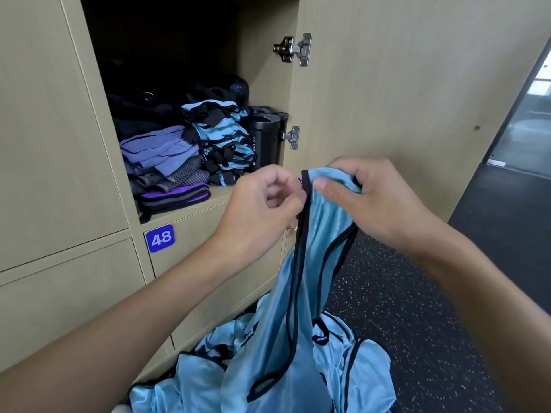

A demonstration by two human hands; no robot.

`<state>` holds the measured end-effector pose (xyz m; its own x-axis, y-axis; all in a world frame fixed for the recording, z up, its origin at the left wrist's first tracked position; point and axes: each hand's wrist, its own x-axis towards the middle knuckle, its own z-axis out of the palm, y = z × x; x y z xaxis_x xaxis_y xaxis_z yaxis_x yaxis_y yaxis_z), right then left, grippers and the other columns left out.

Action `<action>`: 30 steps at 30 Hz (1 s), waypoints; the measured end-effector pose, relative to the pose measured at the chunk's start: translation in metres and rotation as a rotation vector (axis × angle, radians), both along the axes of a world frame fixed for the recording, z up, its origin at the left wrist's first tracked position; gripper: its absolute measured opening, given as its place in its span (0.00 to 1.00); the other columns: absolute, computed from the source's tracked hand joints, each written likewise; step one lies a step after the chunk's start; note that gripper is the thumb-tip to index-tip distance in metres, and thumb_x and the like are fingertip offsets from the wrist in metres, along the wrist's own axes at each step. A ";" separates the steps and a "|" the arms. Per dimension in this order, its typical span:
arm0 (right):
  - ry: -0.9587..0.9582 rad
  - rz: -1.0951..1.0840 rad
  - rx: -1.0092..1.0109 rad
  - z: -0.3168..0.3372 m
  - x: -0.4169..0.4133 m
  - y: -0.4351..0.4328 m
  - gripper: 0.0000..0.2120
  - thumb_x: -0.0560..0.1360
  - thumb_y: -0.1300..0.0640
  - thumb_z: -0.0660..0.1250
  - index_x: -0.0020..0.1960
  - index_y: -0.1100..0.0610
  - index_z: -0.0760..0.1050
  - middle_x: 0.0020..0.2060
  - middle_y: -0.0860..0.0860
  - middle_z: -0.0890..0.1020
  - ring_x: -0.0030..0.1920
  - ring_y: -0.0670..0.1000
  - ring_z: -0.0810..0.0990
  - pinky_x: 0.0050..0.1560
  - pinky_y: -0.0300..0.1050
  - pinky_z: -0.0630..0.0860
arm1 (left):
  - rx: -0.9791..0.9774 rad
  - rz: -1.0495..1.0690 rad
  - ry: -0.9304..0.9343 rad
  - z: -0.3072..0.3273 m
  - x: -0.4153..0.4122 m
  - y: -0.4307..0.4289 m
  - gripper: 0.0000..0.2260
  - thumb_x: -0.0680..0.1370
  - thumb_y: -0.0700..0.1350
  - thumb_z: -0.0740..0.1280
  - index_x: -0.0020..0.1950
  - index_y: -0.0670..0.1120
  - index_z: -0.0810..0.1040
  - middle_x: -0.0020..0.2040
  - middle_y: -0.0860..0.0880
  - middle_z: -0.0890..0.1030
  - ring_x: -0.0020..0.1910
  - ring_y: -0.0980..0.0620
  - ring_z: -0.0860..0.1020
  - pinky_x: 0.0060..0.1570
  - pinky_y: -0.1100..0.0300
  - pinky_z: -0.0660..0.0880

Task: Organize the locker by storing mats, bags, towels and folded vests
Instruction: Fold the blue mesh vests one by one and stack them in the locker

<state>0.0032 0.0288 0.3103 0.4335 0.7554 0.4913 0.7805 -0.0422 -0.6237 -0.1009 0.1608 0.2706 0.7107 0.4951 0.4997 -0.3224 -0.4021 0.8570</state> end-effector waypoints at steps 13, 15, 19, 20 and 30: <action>-0.045 -0.189 0.054 -0.002 0.005 0.004 0.10 0.81 0.55 0.62 0.42 0.54 0.77 0.34 0.51 0.79 0.30 0.42 0.69 0.32 0.37 0.68 | 0.008 -0.038 0.212 -0.031 0.005 -0.023 0.06 0.74 0.38 0.74 0.40 0.43 0.78 0.33 0.45 0.82 0.29 0.49 0.76 0.32 0.54 0.73; -0.063 -0.253 0.078 -0.002 0.005 0.001 0.10 0.82 0.55 0.61 0.44 0.55 0.75 0.31 0.50 0.74 0.28 0.42 0.67 0.29 0.34 0.66 | 0.012 -0.029 0.252 -0.038 0.006 -0.022 0.07 0.74 0.36 0.73 0.40 0.44 0.77 0.33 0.48 0.81 0.27 0.50 0.74 0.30 0.57 0.72; -0.064 -0.383 0.179 -0.001 0.011 -0.004 0.09 0.83 0.54 0.58 0.46 0.55 0.73 0.35 0.54 0.77 0.32 0.46 0.70 0.30 0.33 0.67 | 0.090 0.048 0.333 -0.049 0.008 -0.016 0.08 0.73 0.35 0.73 0.40 0.45 0.77 0.30 0.53 0.77 0.24 0.58 0.69 0.30 0.62 0.68; -0.068 -0.421 0.197 -0.002 0.013 -0.005 0.09 0.83 0.54 0.58 0.47 0.55 0.73 0.35 0.53 0.77 0.34 0.48 0.72 0.31 0.35 0.68 | 0.115 0.081 0.357 -0.053 0.008 -0.015 0.09 0.72 0.35 0.73 0.39 0.46 0.76 0.28 0.55 0.74 0.23 0.58 0.67 0.30 0.63 0.66; 0.075 -0.731 0.396 -0.012 0.051 -0.026 0.10 0.83 0.55 0.58 0.47 0.57 0.73 0.33 0.45 0.72 0.31 0.42 0.68 0.30 0.32 0.65 | 0.400 0.215 0.522 -0.069 -0.003 0.015 0.12 0.71 0.33 0.68 0.41 0.51 0.76 0.33 0.56 0.76 0.31 0.60 0.73 0.33 0.68 0.68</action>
<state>0.0538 0.0032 0.2985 0.7896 0.0488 0.6117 0.5975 -0.2886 -0.7482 -0.1034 0.1761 0.2020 0.8144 0.5010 0.2929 0.2143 -0.7286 0.6506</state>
